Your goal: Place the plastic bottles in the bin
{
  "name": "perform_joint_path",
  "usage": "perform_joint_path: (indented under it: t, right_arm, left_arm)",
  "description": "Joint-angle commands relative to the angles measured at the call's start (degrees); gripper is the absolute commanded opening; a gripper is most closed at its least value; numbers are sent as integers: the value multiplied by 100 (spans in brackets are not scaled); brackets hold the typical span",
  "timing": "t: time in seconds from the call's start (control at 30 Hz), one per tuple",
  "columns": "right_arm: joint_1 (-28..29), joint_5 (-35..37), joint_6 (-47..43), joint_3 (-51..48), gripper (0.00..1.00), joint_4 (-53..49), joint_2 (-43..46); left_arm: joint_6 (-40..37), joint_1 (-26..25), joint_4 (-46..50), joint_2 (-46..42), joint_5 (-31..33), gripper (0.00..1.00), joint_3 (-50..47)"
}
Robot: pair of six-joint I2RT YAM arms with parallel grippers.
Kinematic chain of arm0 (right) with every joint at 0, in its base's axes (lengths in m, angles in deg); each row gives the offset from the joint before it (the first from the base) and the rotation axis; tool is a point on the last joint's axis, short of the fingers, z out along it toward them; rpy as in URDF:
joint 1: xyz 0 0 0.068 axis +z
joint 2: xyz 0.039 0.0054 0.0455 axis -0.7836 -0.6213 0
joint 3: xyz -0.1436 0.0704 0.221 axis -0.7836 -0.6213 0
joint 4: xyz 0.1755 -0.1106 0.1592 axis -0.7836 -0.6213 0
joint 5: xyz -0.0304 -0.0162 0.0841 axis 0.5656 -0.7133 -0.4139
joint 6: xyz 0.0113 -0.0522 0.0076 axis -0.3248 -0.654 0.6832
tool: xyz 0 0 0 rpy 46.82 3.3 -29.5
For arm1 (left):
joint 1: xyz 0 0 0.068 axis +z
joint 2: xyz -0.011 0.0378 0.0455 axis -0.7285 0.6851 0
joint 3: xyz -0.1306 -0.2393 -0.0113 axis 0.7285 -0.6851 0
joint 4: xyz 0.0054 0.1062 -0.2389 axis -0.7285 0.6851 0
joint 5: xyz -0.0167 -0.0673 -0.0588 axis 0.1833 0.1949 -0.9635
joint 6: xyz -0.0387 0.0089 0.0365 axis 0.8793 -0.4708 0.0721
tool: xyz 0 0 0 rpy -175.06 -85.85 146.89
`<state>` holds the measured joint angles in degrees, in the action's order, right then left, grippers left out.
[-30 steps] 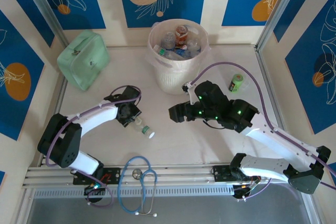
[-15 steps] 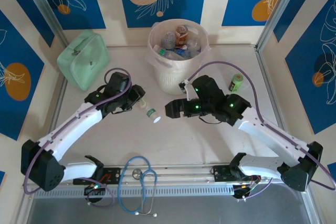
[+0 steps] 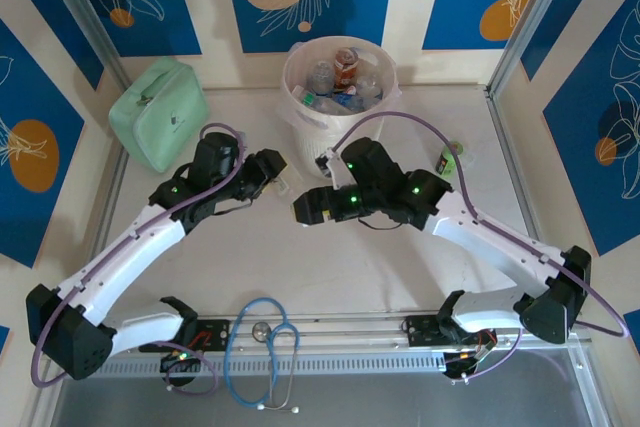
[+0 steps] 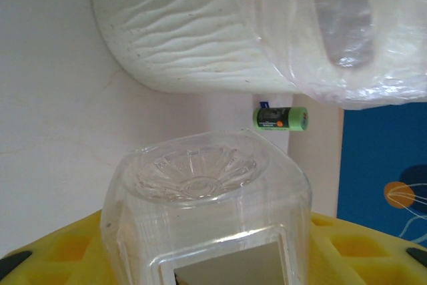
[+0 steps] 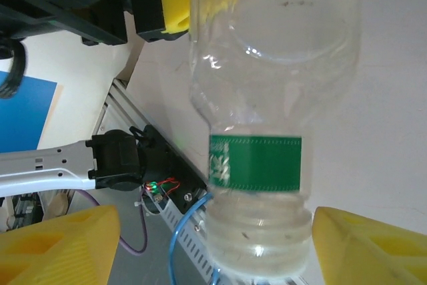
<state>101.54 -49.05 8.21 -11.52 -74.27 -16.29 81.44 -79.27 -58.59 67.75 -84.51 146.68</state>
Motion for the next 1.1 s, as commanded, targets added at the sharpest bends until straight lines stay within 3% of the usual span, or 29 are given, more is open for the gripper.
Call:
perform_joint_path:
  t: [0.0,0.17,0.57,0.67,0.77,0.9,1.07]
  right_arm:
    - [67,30,104,182,75,23,-36]
    - [71,174,94,322,73,-133,-171]
    - [58,202,99,379,34,-81,-75]
    - [54,253,72,450,28,-98,-32]
    - [34,315,8,592,27,-178,11]
    - [-92,439,-216,960,27,-397,79]
    - [-680,692,-713,1815,27,-632,6]
  left_arm:
    - [43,-80,-379,-162,-214,51,166]
    - [76,-140,-669,-197,-368,51,101]
    - [-24,-141,-743,-193,-327,51,96]
    - [-53,-141,-707,-193,-273,61,106]
    - [-94,-137,-665,-210,-174,81,179]
    - [-702,-64,-38,-271,251,99,752]
    - [-1338,154,822,-404,1000,100,1253]
